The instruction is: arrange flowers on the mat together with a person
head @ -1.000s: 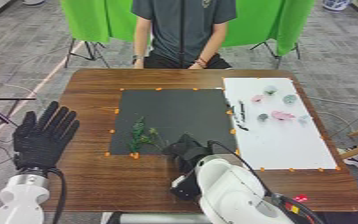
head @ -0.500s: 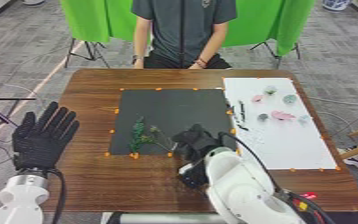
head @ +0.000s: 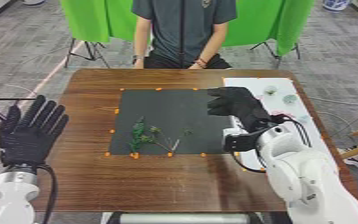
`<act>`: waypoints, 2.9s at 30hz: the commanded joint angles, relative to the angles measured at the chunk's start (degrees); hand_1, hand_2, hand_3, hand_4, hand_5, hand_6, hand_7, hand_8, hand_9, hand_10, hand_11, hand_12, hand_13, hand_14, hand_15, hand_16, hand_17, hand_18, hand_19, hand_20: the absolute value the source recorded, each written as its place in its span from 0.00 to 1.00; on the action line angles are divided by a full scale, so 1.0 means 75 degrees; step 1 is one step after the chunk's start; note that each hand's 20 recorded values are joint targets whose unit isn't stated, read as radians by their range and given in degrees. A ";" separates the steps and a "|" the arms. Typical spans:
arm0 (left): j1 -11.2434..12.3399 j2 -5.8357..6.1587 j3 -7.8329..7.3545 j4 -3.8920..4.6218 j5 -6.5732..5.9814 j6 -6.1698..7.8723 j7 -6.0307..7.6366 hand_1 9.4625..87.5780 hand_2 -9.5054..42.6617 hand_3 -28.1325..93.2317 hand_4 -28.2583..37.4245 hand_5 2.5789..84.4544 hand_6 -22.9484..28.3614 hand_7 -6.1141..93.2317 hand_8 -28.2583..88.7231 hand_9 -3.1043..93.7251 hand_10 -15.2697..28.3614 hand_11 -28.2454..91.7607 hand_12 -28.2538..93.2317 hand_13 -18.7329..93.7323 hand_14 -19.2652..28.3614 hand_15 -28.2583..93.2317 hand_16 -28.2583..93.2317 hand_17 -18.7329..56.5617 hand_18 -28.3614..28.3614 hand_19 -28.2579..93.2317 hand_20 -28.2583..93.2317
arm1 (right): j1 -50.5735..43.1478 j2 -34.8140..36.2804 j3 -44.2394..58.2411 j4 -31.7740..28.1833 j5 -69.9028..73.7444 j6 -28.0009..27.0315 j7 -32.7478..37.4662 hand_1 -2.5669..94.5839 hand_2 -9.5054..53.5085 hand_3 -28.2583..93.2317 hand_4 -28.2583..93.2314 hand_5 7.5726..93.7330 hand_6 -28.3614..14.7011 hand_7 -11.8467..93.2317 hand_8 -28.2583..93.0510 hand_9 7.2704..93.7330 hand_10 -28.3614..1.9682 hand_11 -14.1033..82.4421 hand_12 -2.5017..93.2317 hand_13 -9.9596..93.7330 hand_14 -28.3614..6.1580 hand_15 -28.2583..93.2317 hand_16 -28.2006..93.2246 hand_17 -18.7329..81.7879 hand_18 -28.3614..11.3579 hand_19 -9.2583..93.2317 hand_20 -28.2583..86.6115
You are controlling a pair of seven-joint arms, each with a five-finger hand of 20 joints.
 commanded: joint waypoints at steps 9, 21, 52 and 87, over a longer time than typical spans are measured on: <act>0.0368 -0.0080 -0.0413 -0.0132 0.0023 -0.0110 0.0268 0.19 0.48 0.81 0.00 0.49 0.59 0.14 0.16 0.40 0.66 0.36 0.27 0.41 0.66 0.38 0.18 0.23 0.67 0.41 0.31 | -0.1211 0.0675 0.1887 0.0195 0.2337 0.0605 -0.3008 0.17 0.31 0.91 0.04 0.40 0.50 0.20 0.15 0.37 0.51 0.20 0.15 0.37 0.57 0.32 0.29 0.32 0.41 0.40 0.28; 0.0449 -0.0211 -0.0345 -0.0090 -0.0175 -0.0082 0.0271 0.19 0.47 0.82 0.00 0.49 0.59 0.13 0.16 0.40 0.66 0.36 0.27 0.40 0.65 0.37 0.18 0.23 0.67 0.41 0.31 | -0.1964 0.0467 0.2619 -0.0050 0.2266 -0.0285 -0.2602 0.17 0.32 0.91 0.04 0.40 0.48 0.20 0.15 0.35 0.52 0.20 0.13 0.36 0.57 0.31 0.28 0.33 0.44 0.36 0.30; 0.0335 0.0037 -0.0219 -0.0170 -0.0124 -0.0175 0.0249 0.20 0.45 0.82 0.00 0.49 0.59 0.14 0.16 0.40 0.66 0.37 0.27 0.40 0.65 0.38 0.18 0.23 0.67 0.42 0.31 | -0.1680 0.0576 0.2299 -0.0031 0.0992 -0.0248 -0.2626 0.19 0.28 0.91 0.04 0.40 0.51 0.21 0.15 0.35 0.52 0.20 0.14 0.37 0.55 0.31 0.30 0.31 0.38 0.38 0.31; 0.0444 -0.0117 -0.0147 -0.0206 -0.0235 -0.0205 0.0252 0.20 0.46 0.82 0.00 0.49 0.59 0.14 0.16 0.40 0.66 0.37 0.27 0.41 0.66 0.38 0.18 0.23 0.67 0.42 0.31 | -0.0763 0.1650 0.1192 0.0528 -0.5182 0.0495 -0.1184 0.47 0.00 0.90 0.01 0.35 0.50 0.26 0.13 0.32 0.39 0.24 0.16 0.42 0.52 0.48 0.31 0.38 0.41 0.59 0.32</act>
